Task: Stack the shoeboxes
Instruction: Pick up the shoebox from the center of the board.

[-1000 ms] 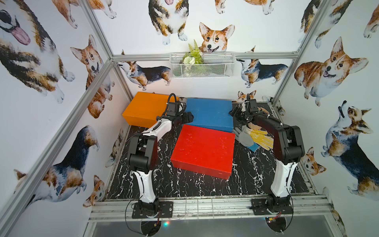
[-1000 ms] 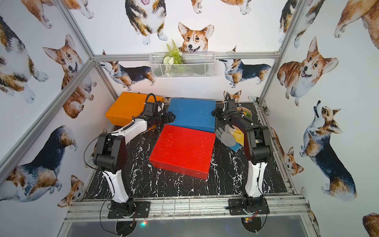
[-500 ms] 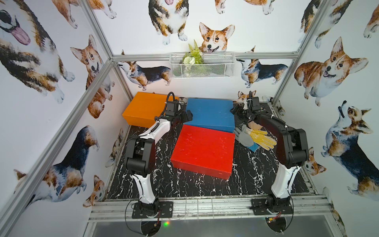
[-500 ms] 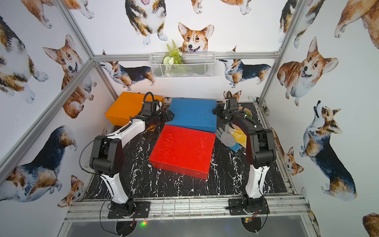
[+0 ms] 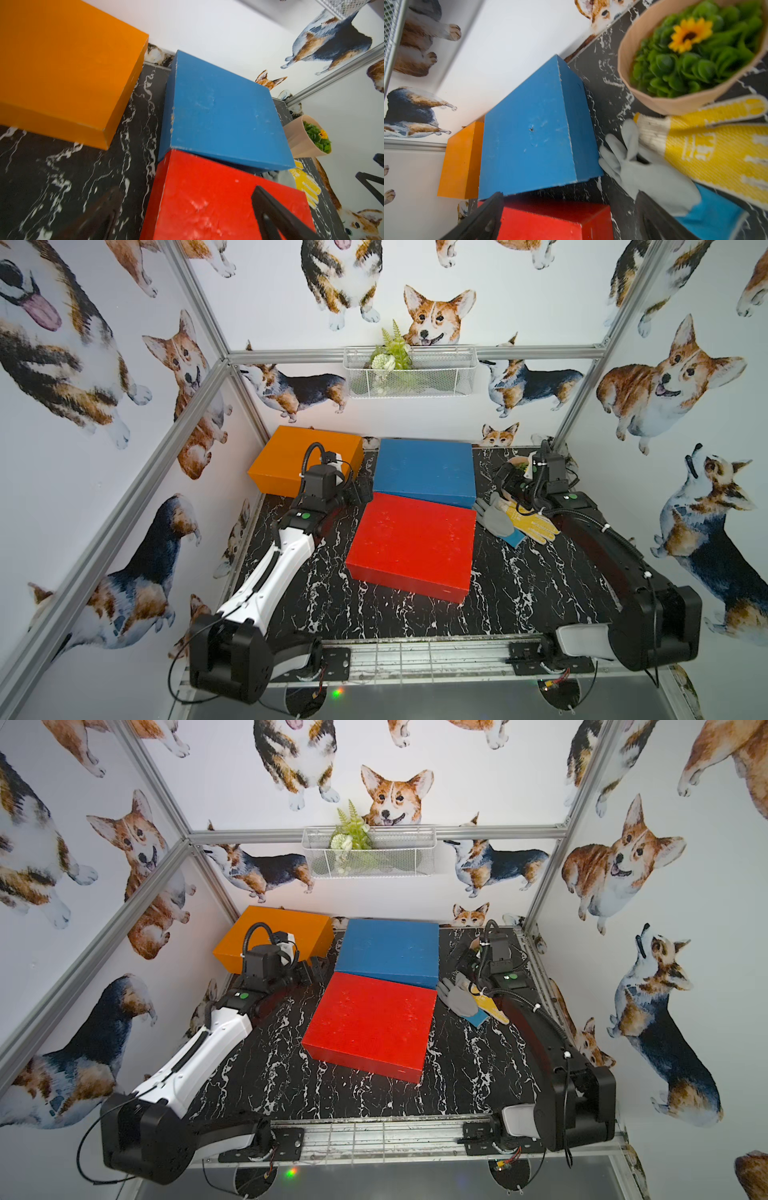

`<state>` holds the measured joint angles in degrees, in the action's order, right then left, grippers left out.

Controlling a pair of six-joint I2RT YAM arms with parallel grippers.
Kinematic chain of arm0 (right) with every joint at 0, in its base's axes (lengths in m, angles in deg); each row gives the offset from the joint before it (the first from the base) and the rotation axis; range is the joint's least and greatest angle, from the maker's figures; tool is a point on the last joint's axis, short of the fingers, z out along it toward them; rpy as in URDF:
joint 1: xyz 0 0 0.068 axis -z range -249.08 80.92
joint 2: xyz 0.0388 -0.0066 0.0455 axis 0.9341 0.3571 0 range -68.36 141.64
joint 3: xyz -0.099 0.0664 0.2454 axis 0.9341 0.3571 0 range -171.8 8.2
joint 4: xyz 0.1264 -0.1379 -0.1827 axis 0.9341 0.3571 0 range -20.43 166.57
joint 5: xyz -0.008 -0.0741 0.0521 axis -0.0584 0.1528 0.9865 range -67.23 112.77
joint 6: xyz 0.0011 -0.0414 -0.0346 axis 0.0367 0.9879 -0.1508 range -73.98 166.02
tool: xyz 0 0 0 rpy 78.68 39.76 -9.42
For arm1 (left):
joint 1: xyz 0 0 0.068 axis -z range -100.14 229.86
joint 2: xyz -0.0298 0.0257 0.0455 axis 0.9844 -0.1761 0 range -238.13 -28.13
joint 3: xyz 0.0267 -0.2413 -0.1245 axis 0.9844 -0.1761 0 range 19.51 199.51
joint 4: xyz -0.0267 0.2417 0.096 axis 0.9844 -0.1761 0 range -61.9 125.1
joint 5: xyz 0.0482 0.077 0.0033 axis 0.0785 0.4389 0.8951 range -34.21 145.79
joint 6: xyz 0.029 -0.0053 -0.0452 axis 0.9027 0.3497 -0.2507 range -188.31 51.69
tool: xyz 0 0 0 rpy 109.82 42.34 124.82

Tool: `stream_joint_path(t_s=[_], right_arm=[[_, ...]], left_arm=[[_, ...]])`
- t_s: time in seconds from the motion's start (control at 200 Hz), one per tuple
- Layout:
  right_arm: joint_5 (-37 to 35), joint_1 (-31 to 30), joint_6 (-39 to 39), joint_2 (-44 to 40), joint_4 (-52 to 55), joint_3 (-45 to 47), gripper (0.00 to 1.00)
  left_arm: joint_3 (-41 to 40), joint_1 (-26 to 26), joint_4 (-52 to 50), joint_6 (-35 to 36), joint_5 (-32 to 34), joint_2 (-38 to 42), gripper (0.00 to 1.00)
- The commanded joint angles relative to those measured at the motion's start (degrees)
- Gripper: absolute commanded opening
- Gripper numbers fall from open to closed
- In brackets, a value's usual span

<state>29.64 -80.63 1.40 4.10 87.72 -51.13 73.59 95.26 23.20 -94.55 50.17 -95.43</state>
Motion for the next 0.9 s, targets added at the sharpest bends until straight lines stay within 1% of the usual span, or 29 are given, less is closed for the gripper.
stream_joint_path(t_s=[0.0,0.065,0.165,0.27,0.35,0.42,0.545,0.671,0.711,0.896], right_arm=[[-0.2,-3.0,-3.1,-7.8,-1.3,7.9,1.00],[-2.7,-5.7,-2.6,-13.5,-0.9,12.1,1.00],[-2.6,-7.8,-3.6,-18.3,-2.1,18.0,1.00],[-1.3,-9.5,-5.8,-20.3,-5.5,23.1,1.00],[-2.4,-12.2,-6.7,-19.7,-7.3,24.7,1.00],[-3.4,-14.7,-7.4,-17.6,-8.7,24.8,1.00],[-3.7,-16.7,-8.3,-12.7,-9.9,23.9,1.00],[-3.4,-17.0,-9.4,-8.7,-13.1,24.4,1.00],[-2.8,-16.9,-9.6,-6.3,-13.8,24.4,1.00],[-1.8,-17.0,-9.7,-1.1,-16.1,23.8,1.00]], left_arm=[[-11.1,-0.2,-0.1,-2.6,2.4,9.7,1.00],[-16.1,-0.2,-0.4,-3.6,2.3,14.8,1.00],[-21.6,-0.2,-1.2,-4.6,2.0,20.3,1.00],[-25.0,-0.2,-1.8,-4.6,2.5,24.0,1.00],[-26.3,-0.2,-1.3,-4.4,2.9,25.1,1.00],[-26.5,-0.2,-0.2,-4.4,2.1,23.8,1.00],[-25.1,-0.3,2.4,-5.2,-0.5,17.5,1.00],[-24.6,-0.2,5.8,-6.3,-3.3,12.1,1.00],[-24.5,-0.2,6.6,-6.5,-4.0,11.1,1.00],[-24.4,-0.2,9.7,-7.4,-8.4,6.5,1.00]])
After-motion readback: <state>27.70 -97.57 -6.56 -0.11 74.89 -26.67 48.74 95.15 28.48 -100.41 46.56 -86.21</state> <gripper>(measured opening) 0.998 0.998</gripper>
